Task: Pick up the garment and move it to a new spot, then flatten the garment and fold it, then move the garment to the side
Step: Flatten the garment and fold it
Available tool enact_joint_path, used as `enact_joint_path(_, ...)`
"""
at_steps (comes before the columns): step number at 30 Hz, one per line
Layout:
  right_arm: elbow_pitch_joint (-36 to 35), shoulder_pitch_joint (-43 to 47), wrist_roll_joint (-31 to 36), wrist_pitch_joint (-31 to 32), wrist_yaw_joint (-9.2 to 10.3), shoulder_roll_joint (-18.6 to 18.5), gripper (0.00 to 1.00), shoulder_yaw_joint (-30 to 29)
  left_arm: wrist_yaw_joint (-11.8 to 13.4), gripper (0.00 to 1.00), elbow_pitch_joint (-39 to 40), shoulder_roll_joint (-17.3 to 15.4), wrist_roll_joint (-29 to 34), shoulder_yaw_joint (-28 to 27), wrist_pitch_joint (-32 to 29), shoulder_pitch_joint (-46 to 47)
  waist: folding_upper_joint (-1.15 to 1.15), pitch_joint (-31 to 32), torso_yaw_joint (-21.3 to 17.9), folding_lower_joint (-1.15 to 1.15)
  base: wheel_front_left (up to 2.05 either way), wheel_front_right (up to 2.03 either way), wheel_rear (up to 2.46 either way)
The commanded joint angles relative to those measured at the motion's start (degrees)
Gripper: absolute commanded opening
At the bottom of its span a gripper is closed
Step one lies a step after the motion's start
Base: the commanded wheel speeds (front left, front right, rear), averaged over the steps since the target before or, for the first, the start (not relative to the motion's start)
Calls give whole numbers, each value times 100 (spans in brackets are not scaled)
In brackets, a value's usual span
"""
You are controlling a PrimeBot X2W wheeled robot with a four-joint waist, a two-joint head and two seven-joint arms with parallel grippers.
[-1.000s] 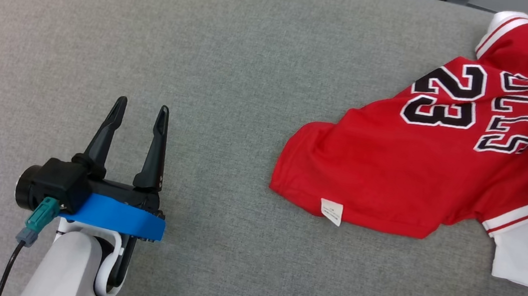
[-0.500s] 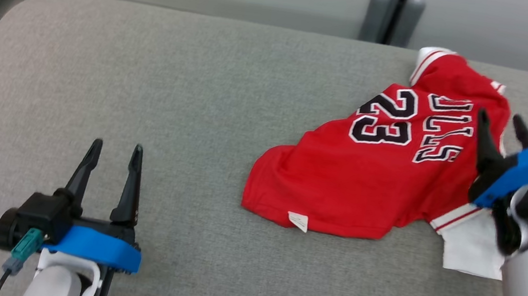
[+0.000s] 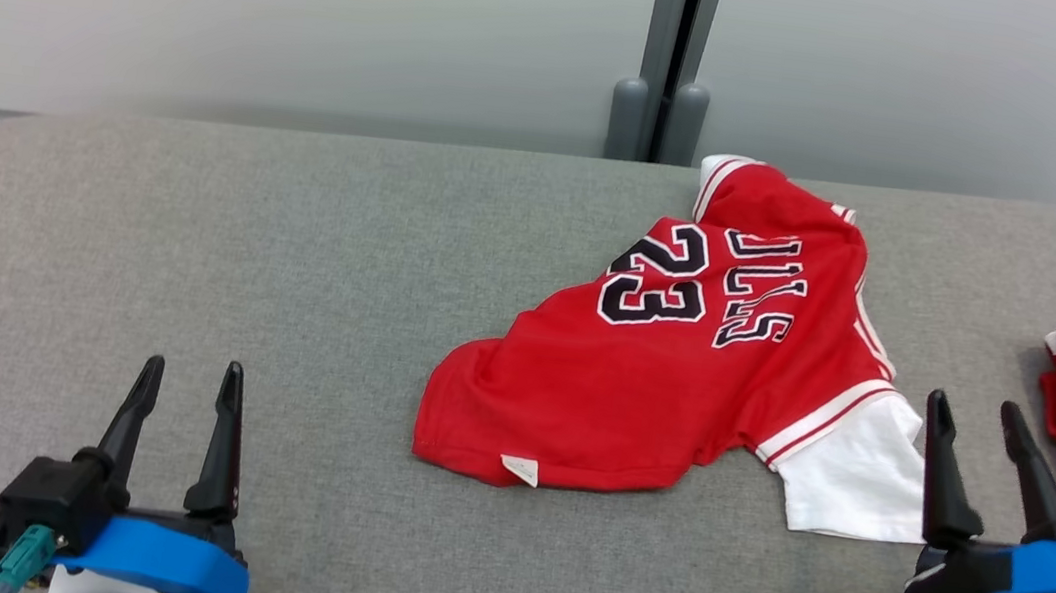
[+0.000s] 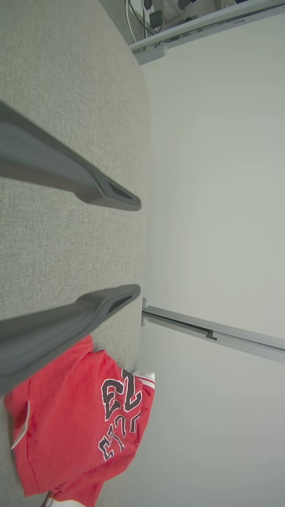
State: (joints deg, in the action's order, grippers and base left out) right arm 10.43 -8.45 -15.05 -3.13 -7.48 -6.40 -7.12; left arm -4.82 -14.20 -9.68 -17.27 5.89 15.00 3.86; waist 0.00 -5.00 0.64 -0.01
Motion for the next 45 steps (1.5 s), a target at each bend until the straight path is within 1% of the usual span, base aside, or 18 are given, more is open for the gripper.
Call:
enact_joint_path(1,-171,205,75,-27,-3,59,100,28,26,100,-19,-1,-26,-42,26,-84,0,104,-81,1,0,0,0)
enact_joint_path(5,-617,572,129,-17,-3,199,100,206,26,100,-44,-2,-25,-75,26,-197,0,193,-136,1,0,0,0)
enact_joint_path(9,-780,830,190,47,-3,260,100,305,3,100,-109,10,-14,-62,26,-269,0,292,-115,1,0,0,0)
enact_joint_path(18,-848,957,206,184,-3,309,100,300,-9,100,-205,-9,-12,-43,26,-239,0,287,-115,1,0,0,0)
enact_joint_path(29,-754,859,174,158,-3,330,100,286,-21,100,-188,35,-39,41,26,-114,0,168,-168,1,0,0,0)
enact_joint_path(33,-736,761,294,282,-3,331,100,85,-119,100,-122,56,-50,299,-103,26,0,84,-175,1,0,0,0)
enact_joint_path(34,-707,737,331,351,-3,336,100,27,-130,100,-141,64,-65,366,-143,77,0,57,-186,1,0,0,0)
enact_joint_path(35,-636,689,415,525,-3,343,100,-139,-178,100,-206,112,-85,555,-279,193,0,3,-211,1,0,0,0)
enact_joint_path(38,-447,545,529,765,-3,348,100,-359,-227,100,-464,162,-126,912,-575,418,0,-104,-236,1,0,0,0)
enact_joint_path(42,-12,327,643,914,-3,350,100,-555,-267,100,-929,187,-247,1375,-834,739,0,-275,-302,1,0,0,0)
enact_joint_path(45,343,121,626,950,-3,349,100,-646,-269,100,-1372,185,-328,1534,-1040,953,0,-386,-367,1,0,0,0)
